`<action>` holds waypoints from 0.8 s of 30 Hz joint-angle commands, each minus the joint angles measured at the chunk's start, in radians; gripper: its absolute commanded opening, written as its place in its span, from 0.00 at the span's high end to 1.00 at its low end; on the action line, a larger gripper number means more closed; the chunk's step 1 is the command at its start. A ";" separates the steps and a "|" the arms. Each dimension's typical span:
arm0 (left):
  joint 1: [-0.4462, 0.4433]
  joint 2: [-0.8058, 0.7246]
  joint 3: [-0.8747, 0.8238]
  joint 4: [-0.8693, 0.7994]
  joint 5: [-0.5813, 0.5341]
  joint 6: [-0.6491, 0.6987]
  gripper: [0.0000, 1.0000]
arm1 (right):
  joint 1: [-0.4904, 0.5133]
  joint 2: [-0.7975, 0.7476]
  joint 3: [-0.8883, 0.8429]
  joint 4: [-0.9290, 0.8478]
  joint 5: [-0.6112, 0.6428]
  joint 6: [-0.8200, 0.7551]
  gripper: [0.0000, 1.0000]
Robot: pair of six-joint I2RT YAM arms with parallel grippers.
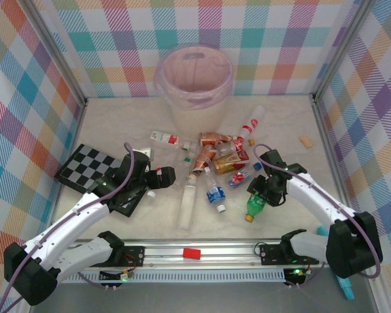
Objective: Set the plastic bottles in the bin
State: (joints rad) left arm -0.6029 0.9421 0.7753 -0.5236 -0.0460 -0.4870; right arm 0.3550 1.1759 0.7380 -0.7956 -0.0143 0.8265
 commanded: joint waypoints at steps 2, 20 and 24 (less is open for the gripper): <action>-0.008 -0.010 -0.025 0.002 0.016 -0.031 0.00 | 0.007 -0.046 0.126 -0.067 -0.029 -0.106 0.43; -0.094 -0.047 -0.099 -0.044 0.051 -0.073 0.00 | 0.004 0.289 0.923 0.068 -0.129 -0.524 0.59; -0.126 -0.050 -0.113 -0.040 0.048 -0.073 0.00 | 0.003 0.410 1.105 0.109 -0.181 -0.526 0.60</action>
State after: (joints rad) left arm -0.7067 0.9043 0.6781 -0.5446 0.0006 -0.5430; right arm 0.3550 1.5303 1.7386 -0.7471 -0.1349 0.3351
